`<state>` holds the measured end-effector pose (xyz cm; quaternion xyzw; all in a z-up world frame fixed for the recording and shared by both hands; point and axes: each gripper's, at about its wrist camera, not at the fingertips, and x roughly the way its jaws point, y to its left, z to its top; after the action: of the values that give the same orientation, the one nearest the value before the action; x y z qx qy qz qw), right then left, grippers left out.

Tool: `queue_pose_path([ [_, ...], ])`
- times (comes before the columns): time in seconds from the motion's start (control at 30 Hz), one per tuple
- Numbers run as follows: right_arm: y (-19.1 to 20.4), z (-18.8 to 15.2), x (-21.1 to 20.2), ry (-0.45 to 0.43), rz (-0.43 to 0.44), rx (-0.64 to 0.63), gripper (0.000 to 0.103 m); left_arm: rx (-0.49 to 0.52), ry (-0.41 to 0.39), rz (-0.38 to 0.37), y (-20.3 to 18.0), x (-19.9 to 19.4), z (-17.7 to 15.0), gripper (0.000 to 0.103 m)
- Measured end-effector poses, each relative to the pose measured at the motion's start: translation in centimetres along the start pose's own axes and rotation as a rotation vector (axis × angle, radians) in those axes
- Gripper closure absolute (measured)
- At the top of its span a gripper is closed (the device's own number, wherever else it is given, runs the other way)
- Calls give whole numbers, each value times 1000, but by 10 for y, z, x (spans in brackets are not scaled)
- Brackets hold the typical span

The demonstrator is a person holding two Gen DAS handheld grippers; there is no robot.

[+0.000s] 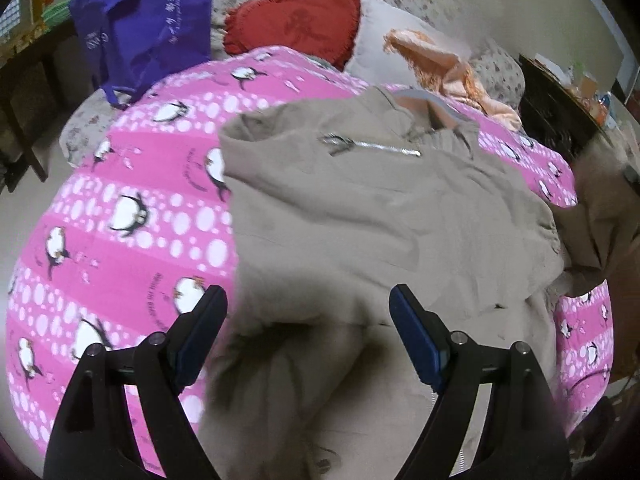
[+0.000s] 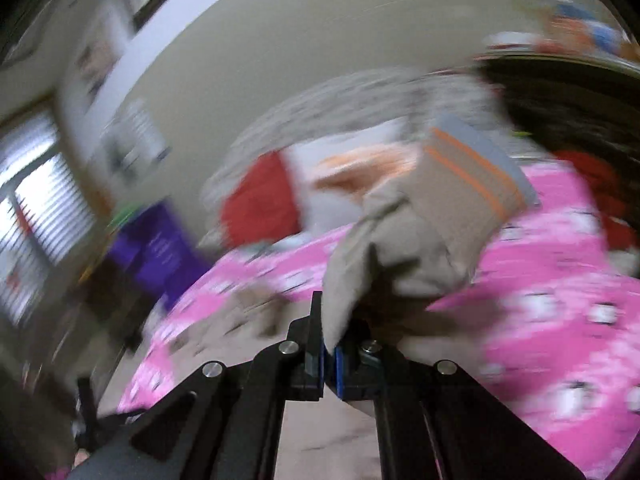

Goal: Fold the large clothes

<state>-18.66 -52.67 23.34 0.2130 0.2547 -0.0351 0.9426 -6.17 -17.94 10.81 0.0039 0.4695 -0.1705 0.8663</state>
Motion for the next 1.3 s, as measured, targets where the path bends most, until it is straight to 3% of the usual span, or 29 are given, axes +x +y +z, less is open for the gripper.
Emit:
queue_pose_path([
  [0.1,76,-37,54,87,107,-112,97,-19,-7,7,9,-1,2,19],
  [0.13,94,-53,73,134,135,-130,91,-30,-4,2,12,0,2,19],
  [0.2,111,-79,103,233,167,-122,66,-52,0,-23,16,1,2,19],
  [0.23,116,-99,124,346,173,-107,57,-59,0,-34,16,1,2,19],
  [0.3,116,-121,134,450,158,-88,57,-74,0,-56,17,1,2,19],
  [0.33,112,-125,130,460,166,-85,57,-73,0,-66,16,2,3,19],
  [0.4,101,-125,108,445,161,-108,55,-55,-3,-71,10,6,6,19],
  [0.53,65,-114,51,343,88,-133,35,-18,-4,-85,-13,20,13,19],
  [0.63,33,-108,26,324,24,-94,34,13,-11,-84,-36,35,20,19],
  [0.73,7,-104,12,325,-55,-73,34,73,35,-92,-61,57,25,22],
  [0.77,-3,-105,7,329,-81,-65,34,82,51,-124,-68,61,25,54],
  [0.83,-20,-104,3,327,-110,-37,34,117,76,-123,-81,63,29,92],
  [0.97,-40,-96,0,302,-144,20,34,97,-26,-192,-68,19,57,94],
  [1.1,-44,-85,4,269,-150,41,29,49,-157,-127,-20,-26,76,94],
  [1.17,-43,-79,10,256,-152,39,29,37,-157,-86,-1,-26,77,94],
  [1.3,-40,-61,34,229,-153,58,25,-22,-49,-58,31,0,59,94],
])
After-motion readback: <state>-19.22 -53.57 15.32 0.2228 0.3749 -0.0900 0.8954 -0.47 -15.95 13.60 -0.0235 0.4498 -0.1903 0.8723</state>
